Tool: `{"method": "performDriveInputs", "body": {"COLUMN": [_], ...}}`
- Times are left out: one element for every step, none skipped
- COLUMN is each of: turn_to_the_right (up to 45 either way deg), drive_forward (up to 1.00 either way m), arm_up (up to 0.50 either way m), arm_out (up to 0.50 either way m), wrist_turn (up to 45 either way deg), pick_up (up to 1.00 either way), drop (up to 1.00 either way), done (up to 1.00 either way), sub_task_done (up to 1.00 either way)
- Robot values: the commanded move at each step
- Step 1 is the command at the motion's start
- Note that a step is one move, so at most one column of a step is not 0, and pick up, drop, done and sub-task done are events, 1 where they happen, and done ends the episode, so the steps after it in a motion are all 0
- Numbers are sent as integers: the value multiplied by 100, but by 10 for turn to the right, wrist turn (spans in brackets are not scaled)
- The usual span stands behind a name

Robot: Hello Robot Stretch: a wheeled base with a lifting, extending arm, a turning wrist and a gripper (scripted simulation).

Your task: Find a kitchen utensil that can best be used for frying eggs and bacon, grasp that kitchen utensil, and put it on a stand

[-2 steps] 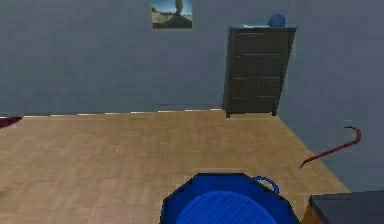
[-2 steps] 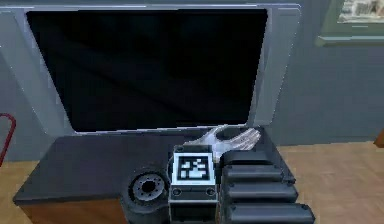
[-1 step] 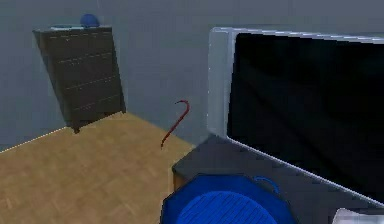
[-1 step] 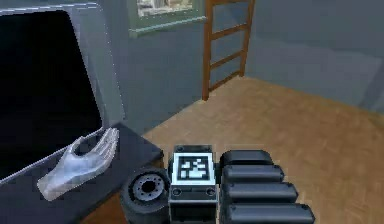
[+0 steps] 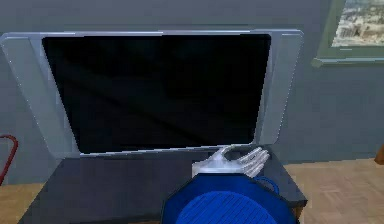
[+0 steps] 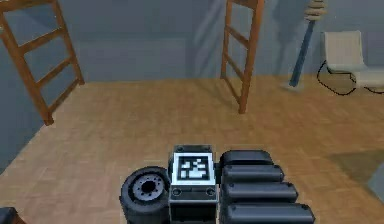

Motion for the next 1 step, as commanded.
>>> {"method": "performDriveInputs", "body": {"turn_to_the_right": [270], "drive_forward": [0], "arm_up": [0], "arm_out": [0], "wrist_turn": [0], "pick_up": [0], "drop": [0], "done": [0], "sub_task_done": [0]}}
